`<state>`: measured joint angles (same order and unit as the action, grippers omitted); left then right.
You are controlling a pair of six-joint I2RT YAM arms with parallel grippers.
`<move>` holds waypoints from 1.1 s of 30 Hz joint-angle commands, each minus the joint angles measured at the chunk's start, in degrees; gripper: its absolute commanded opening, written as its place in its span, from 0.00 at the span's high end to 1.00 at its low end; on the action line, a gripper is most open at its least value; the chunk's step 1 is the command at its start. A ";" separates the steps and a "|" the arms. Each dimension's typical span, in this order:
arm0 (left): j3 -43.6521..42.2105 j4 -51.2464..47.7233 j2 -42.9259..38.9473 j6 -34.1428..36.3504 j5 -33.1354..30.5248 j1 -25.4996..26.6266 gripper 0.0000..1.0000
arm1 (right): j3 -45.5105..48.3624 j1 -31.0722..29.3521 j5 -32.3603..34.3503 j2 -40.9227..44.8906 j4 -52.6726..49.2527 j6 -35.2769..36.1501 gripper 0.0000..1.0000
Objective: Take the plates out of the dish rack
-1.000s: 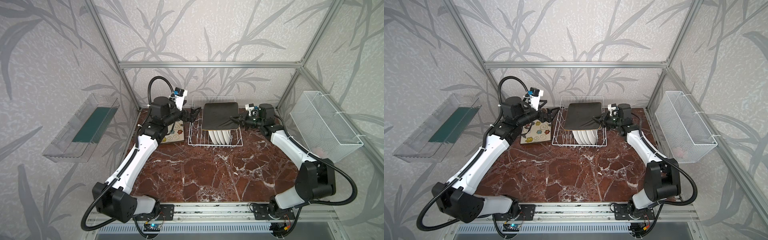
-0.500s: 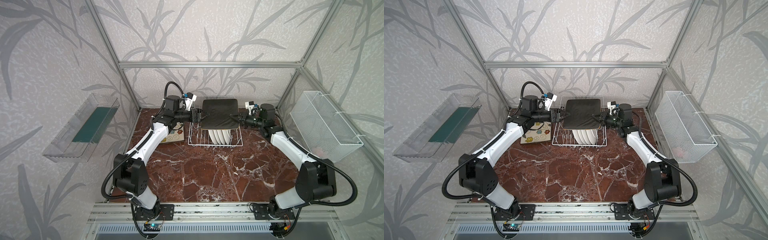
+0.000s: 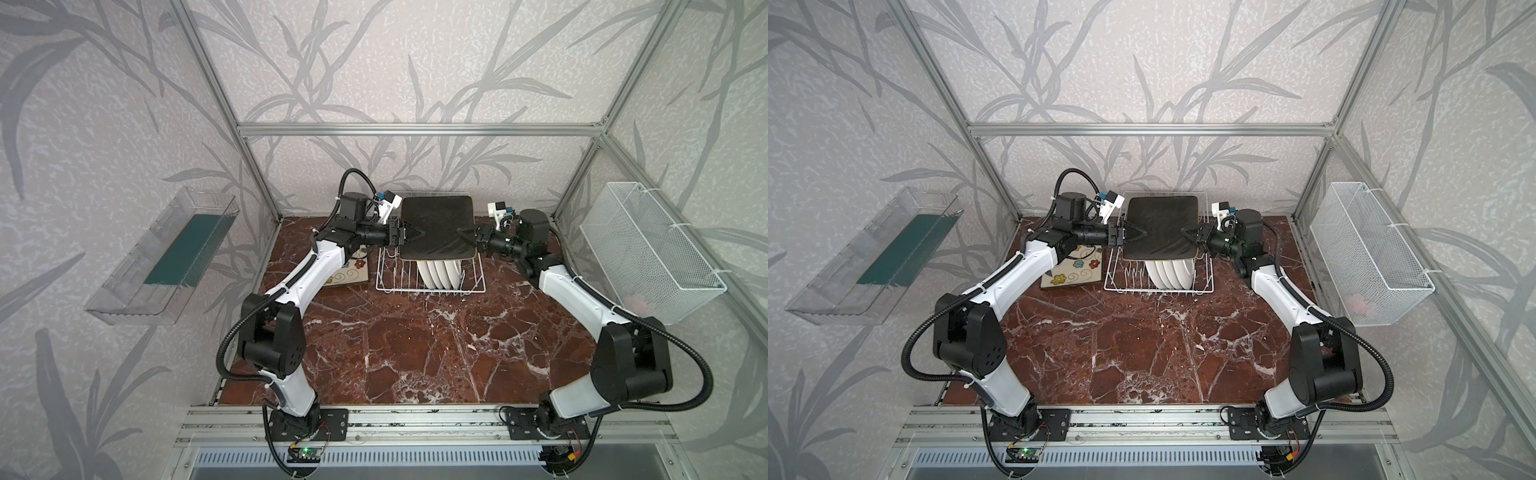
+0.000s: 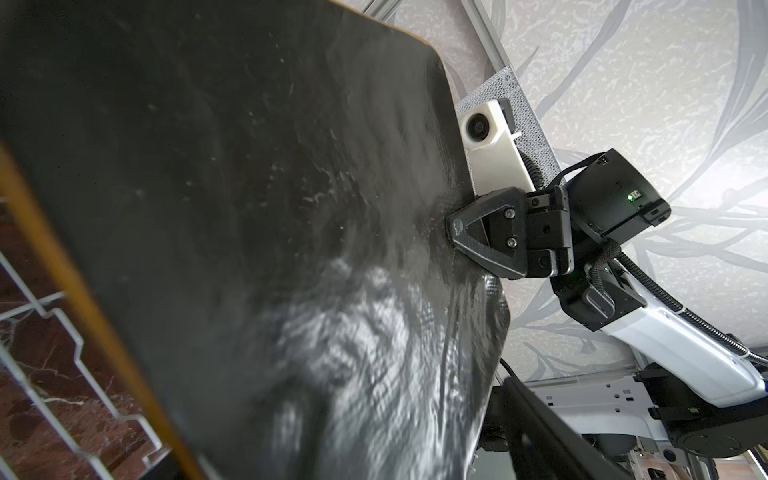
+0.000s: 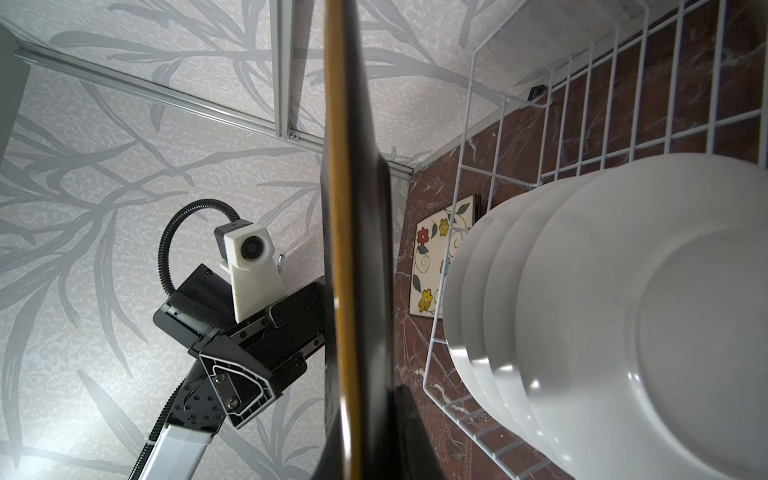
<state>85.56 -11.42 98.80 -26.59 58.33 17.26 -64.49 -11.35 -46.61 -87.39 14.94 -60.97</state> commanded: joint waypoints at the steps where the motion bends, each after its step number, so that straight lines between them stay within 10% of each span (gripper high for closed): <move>1: 1.98 1.96 0.16 -1.44 3.42 0.14 0.12 | -1.37 0.01 -2.37 3.77 10.74 1.01 1.00; 17: 3.30 -0.26 1.59 -1.01 8.27 0.48 0.64 | -0.20 -0.71 -4.66 2.09 16.37 2.00 1.00; 33: 4.57 1.94 1.56 -2.05 9.86 0.41 0.64 | 1.65 -1.56 -5.37 1.75 19.19 3.55 1.00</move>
<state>87.42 -12.78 100.51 -28.42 65.71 17.19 -61.84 -12.43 -50.24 -87.42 25.93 -58.35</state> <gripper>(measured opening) 0.375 0.131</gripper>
